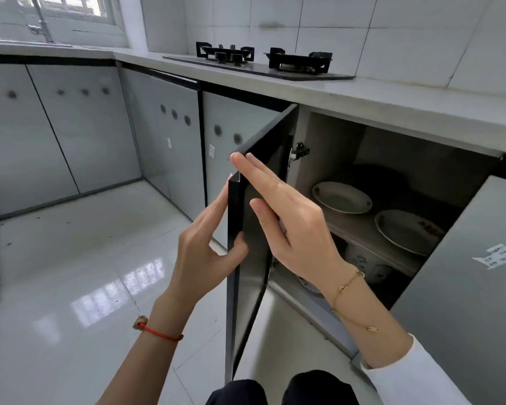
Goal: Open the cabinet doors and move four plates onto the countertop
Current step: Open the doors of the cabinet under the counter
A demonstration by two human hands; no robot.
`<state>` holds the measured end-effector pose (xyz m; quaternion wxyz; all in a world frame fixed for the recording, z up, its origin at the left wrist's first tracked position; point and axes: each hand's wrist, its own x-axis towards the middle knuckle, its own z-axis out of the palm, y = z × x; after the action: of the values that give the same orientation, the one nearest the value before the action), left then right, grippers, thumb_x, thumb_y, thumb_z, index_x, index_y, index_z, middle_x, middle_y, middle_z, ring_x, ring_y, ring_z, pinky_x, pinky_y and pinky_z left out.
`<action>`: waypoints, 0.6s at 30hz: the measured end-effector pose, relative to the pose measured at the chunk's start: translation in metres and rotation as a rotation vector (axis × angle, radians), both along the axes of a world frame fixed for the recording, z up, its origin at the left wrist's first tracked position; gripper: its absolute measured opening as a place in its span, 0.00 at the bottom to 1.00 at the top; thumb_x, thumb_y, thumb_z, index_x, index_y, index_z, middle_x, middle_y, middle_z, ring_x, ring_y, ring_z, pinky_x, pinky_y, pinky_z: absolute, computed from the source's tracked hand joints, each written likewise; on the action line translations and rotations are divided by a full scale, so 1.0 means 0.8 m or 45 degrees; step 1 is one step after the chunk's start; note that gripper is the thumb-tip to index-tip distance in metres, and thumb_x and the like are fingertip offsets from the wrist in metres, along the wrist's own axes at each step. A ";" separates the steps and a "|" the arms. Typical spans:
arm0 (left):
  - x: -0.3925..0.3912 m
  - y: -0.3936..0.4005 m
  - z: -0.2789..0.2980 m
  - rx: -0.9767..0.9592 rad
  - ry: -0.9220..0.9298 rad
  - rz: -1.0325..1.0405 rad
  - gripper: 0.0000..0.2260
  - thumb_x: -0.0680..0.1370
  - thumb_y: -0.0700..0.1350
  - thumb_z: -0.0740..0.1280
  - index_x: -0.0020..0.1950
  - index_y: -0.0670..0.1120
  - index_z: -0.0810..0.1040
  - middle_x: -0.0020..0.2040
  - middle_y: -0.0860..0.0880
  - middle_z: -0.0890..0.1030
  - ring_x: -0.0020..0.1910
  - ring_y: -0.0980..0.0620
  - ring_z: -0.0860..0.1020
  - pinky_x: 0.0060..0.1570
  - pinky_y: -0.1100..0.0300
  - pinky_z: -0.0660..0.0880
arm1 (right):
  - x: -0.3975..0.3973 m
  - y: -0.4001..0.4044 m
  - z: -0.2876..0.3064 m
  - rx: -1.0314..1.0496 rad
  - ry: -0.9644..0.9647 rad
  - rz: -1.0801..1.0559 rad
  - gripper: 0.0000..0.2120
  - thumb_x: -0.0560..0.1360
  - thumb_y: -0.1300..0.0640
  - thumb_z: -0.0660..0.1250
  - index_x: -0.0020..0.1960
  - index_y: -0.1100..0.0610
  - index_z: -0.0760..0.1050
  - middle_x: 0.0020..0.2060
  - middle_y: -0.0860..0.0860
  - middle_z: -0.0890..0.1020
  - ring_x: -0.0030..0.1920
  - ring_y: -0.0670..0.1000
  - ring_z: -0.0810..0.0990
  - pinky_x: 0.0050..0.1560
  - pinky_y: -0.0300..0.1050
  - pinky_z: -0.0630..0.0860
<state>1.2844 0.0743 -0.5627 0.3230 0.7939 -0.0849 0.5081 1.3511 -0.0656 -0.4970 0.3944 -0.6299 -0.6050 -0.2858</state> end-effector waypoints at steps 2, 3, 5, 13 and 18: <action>-0.005 0.019 0.001 -0.036 0.027 0.050 0.33 0.70 0.34 0.67 0.75 0.40 0.65 0.70 0.52 0.74 0.67 0.60 0.74 0.63 0.68 0.70 | 0.002 0.021 0.004 -0.024 0.012 0.027 0.22 0.82 0.63 0.58 0.75 0.62 0.61 0.72 0.52 0.70 0.65 0.43 0.74 0.68 0.40 0.70; -0.007 0.028 0.000 -0.059 0.040 0.066 0.33 0.70 0.33 0.67 0.75 0.40 0.65 0.70 0.52 0.74 0.68 0.59 0.73 0.65 0.66 0.70 | 0.003 0.031 0.005 -0.037 0.015 0.040 0.22 0.82 0.62 0.58 0.75 0.62 0.60 0.72 0.52 0.70 0.66 0.42 0.73 0.68 0.41 0.71; -0.010 0.045 0.000 -0.104 0.066 0.100 0.33 0.70 0.32 0.68 0.75 0.41 0.65 0.70 0.50 0.74 0.69 0.56 0.72 0.67 0.63 0.70 | 0.005 0.051 0.007 -0.060 0.029 0.066 0.23 0.82 0.62 0.58 0.76 0.61 0.59 0.73 0.51 0.69 0.69 0.46 0.72 0.68 0.45 0.72; -0.011 0.108 0.001 -0.200 0.113 0.198 0.31 0.75 0.31 0.64 0.76 0.45 0.63 0.72 0.55 0.72 0.71 0.58 0.71 0.69 0.63 0.67 | 0.010 0.127 0.015 -0.206 0.066 0.095 0.25 0.81 0.62 0.58 0.77 0.60 0.56 0.75 0.52 0.64 0.76 0.47 0.62 0.74 0.45 0.63; -0.006 0.134 0.002 -0.209 0.125 0.317 0.28 0.77 0.33 0.64 0.76 0.47 0.63 0.70 0.60 0.71 0.70 0.61 0.70 0.68 0.67 0.66 | 0.021 0.161 0.018 -0.317 0.019 0.050 0.28 0.81 0.60 0.58 0.78 0.57 0.51 0.77 0.49 0.60 0.77 0.46 0.57 0.75 0.35 0.55</action>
<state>1.2800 0.1812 -0.5612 0.3252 0.7931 0.0719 0.5100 1.3676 0.0631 -0.4823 0.3231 -0.6643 -0.6449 -0.1959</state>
